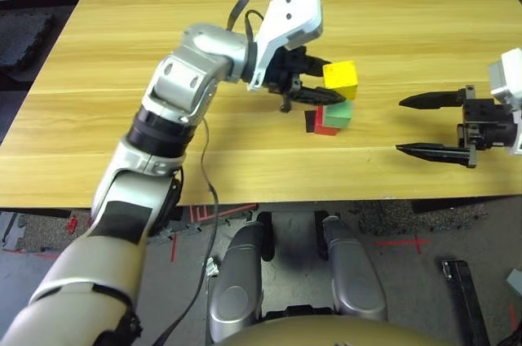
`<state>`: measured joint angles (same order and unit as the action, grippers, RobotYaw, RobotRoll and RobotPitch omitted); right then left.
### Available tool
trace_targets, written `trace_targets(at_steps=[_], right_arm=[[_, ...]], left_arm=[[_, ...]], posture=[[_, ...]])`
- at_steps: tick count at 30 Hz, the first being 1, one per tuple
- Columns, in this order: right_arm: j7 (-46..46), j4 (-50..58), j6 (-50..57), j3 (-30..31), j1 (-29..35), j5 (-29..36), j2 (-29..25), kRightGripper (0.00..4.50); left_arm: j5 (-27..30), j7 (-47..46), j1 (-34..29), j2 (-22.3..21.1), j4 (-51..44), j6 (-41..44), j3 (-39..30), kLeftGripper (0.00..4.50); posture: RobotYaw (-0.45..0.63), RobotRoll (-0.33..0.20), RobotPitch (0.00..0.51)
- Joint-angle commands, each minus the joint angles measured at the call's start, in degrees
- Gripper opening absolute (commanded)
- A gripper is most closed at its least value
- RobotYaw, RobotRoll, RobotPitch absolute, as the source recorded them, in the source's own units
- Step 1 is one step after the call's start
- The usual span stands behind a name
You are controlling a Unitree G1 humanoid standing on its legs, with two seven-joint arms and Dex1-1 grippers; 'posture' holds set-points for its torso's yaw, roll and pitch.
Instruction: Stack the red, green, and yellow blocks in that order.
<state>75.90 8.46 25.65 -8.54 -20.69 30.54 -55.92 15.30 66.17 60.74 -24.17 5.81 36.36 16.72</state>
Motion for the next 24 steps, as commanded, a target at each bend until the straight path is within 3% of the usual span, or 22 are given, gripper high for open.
trace_targets(at_steps=[1, 15, 24], right_arm=[[0.04, 0.96, 0.25, -0.52, 0.60, 0.85, -0.40, 4.50], [0.27, -1.00, -0.57, 0.95, -1.15, 0.05, 0.65, 4.50], [-0.29, -0.30, -0.41, 1.43, -1.13, 0.32, 1.55, 4.50]], left_arm=[[-0.54, 0.58, -0.16, -0.49, -0.46, -0.17, 1.02, 1.96], [0.77, 3.31, -2.81, -2.02, -6.23, 1.98, 2.84, 1.96], [-1.00, 3.47, -1.93, -0.34, -2.36, -0.71, 4.99, 1.96]], posture=[[0.16, 0.104, 0.273], [0.18, 0.106, 0.277], [0.18, 0.112, 0.281]])
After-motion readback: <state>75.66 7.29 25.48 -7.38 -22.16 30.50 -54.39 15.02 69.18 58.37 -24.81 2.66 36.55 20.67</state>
